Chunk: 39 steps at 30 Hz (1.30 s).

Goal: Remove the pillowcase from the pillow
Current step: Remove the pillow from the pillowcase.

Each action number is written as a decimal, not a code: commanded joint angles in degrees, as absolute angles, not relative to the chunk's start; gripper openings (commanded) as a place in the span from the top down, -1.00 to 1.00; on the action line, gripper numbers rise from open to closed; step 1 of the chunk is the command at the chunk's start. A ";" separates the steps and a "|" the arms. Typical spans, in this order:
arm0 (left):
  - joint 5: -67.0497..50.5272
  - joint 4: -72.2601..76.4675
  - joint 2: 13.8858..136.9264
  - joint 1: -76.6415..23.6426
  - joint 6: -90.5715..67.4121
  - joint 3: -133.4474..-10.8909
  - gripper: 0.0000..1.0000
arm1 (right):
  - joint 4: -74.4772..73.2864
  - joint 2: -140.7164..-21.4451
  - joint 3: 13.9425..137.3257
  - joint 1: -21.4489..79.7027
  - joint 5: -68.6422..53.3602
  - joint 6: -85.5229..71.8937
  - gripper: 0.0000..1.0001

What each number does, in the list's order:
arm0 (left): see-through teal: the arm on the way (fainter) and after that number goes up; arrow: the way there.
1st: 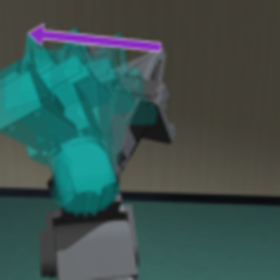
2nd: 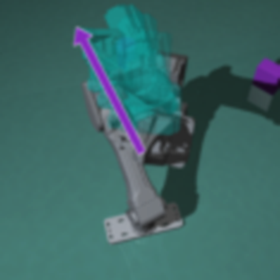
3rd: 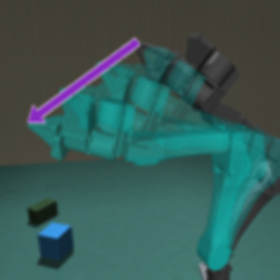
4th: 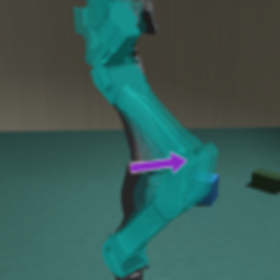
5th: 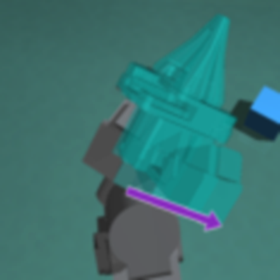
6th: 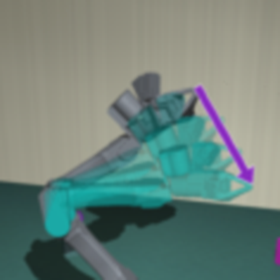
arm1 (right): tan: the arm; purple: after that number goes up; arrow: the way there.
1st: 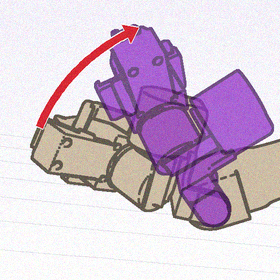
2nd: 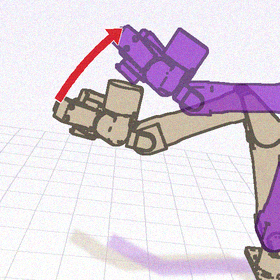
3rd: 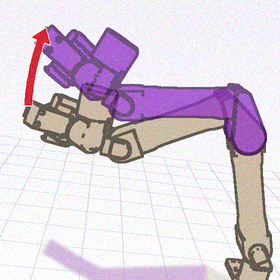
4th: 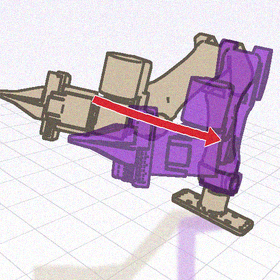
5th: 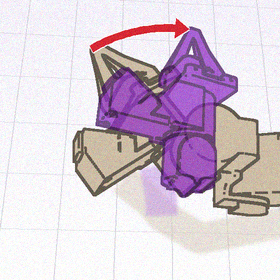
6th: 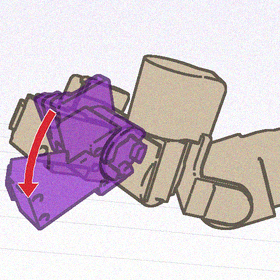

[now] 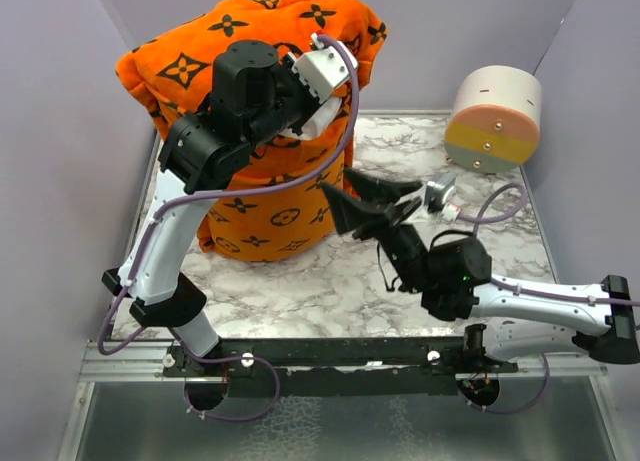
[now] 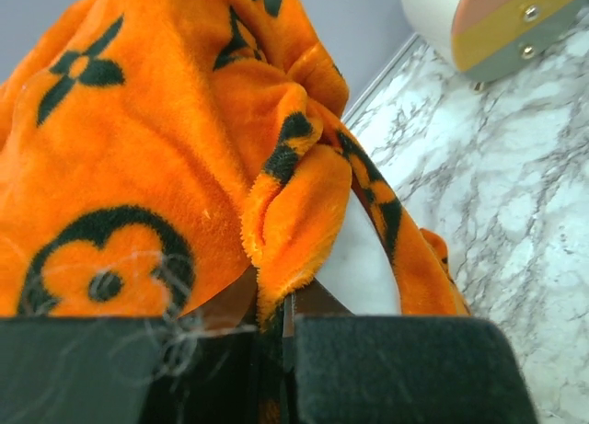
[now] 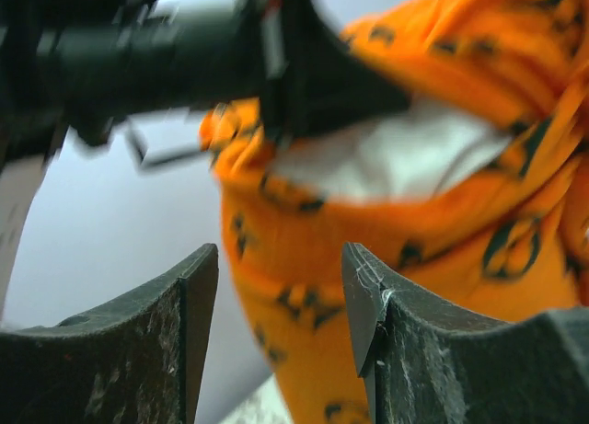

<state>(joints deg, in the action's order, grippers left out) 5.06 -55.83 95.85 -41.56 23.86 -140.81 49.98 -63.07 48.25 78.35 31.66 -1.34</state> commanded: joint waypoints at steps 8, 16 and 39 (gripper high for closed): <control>5.16 -49.57 90.37 -46.29 22.54 -137.94 1.00 | 27.91 -72.93 70.25 62.32 21.06 -6.66 -0.20; 5.52 -47.77 88.88 -48.83 24.35 -137.02 1.00 | 21.10 -76.47 72.78 55.35 14.52 -9.75 -0.63; -0.40 -47.71 87.53 -56.17 28.68 -140.92 1.00 | 38.37 -85.20 69.55 50.19 25.19 4.75 -0.99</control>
<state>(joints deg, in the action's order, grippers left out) 5.65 -53.76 91.05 -53.41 28.69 -136.57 36.29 -79.05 67.53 52.42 18.76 -0.25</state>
